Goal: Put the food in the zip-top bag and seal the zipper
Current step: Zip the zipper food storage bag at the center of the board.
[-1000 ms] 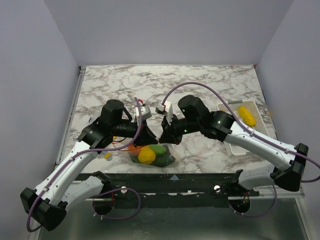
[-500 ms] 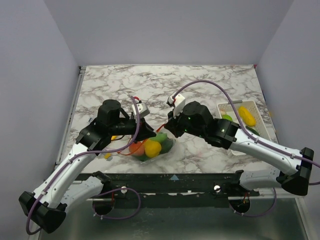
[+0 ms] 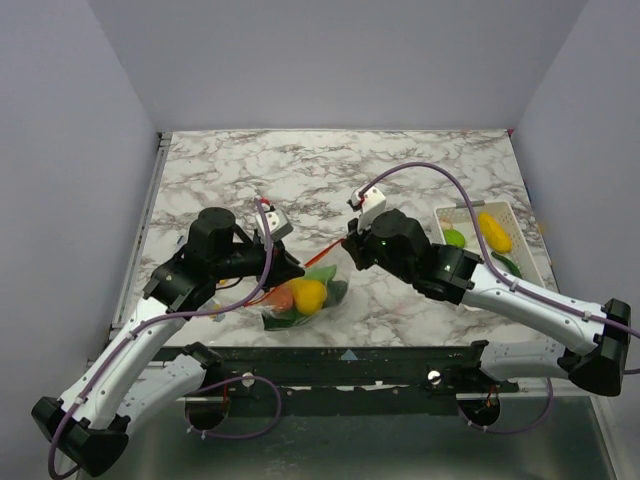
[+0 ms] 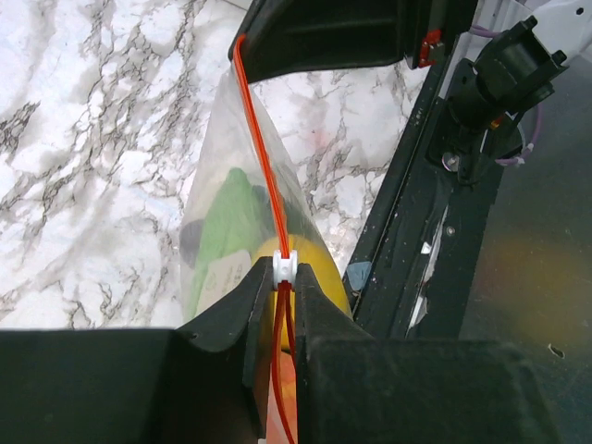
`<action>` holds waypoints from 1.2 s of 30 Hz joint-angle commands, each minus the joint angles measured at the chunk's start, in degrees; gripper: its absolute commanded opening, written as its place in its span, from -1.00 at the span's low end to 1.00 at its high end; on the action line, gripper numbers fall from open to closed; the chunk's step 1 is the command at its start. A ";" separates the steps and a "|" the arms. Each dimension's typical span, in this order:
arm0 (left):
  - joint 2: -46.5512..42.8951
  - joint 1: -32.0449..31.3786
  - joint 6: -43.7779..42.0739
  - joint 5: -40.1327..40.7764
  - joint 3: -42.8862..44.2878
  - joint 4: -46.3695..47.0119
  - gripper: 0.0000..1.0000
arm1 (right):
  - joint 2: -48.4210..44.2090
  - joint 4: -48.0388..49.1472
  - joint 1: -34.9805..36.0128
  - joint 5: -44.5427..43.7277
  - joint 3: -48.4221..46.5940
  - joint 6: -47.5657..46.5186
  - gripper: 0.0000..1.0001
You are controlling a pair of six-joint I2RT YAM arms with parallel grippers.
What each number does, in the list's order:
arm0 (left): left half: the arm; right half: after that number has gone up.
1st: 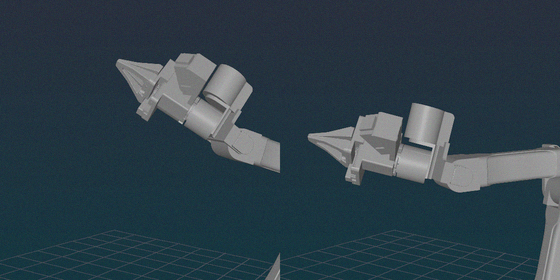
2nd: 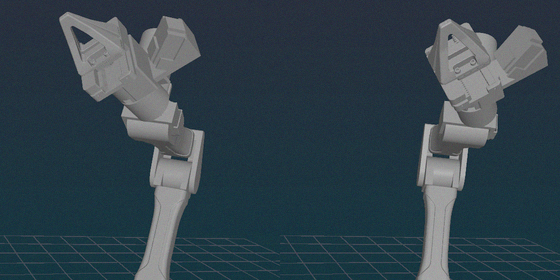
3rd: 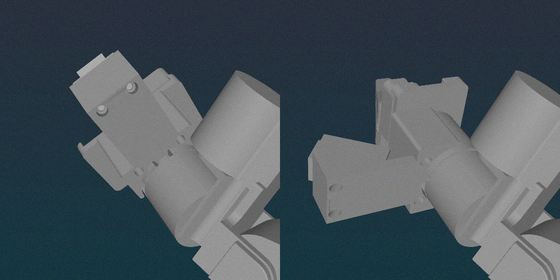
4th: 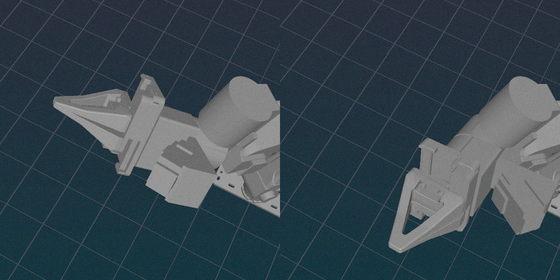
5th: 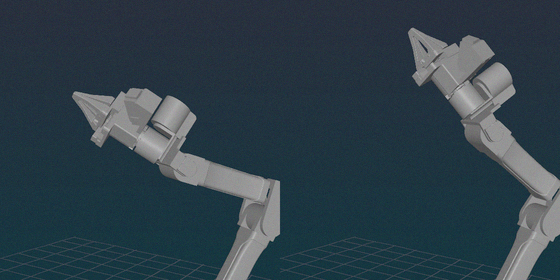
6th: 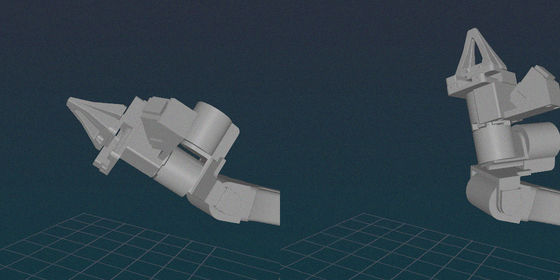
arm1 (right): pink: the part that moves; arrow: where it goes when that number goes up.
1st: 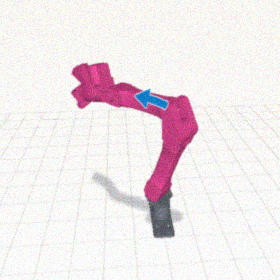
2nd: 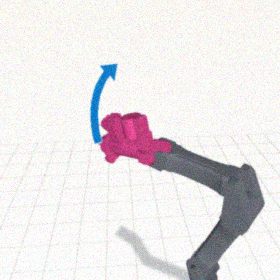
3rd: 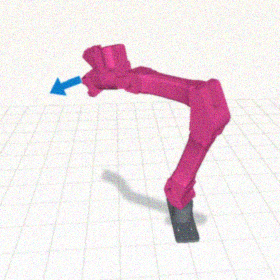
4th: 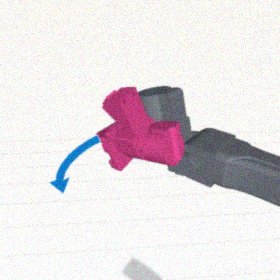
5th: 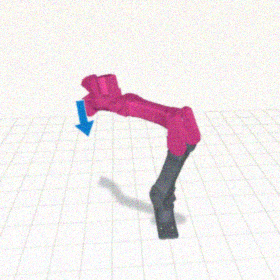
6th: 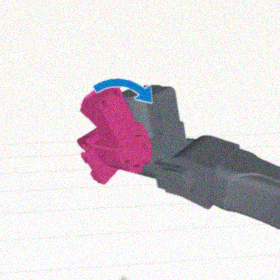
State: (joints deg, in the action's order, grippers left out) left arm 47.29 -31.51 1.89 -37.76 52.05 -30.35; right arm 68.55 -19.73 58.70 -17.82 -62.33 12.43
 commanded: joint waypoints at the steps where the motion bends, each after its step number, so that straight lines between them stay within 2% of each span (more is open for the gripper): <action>1: -3.28 -0.13 2.06 -0.02 -1.48 -4.85 -1.00 | -1.80 -0.71 -3.38 -12.66 2.13 -1.03 -1.00; 23: -8.87 -0.11 3.01 4.31 -3.40 -10.23 -1.00 | -2.86 1.22 -8.66 -14.63 5.98 -1.35 -1.00; 36: -13.05 -0.13 4.29 6.52 -3.89 -9.99 -1.00 | -2.93 1.07 -10.28 -13.86 6.23 -1.22 -1.00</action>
State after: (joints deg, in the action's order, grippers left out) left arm 35.35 -31.51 5.43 -31.77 48.27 -37.47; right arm 66.76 -18.09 50.48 -25.21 -57.23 11.99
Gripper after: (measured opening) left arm 0.104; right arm 0.005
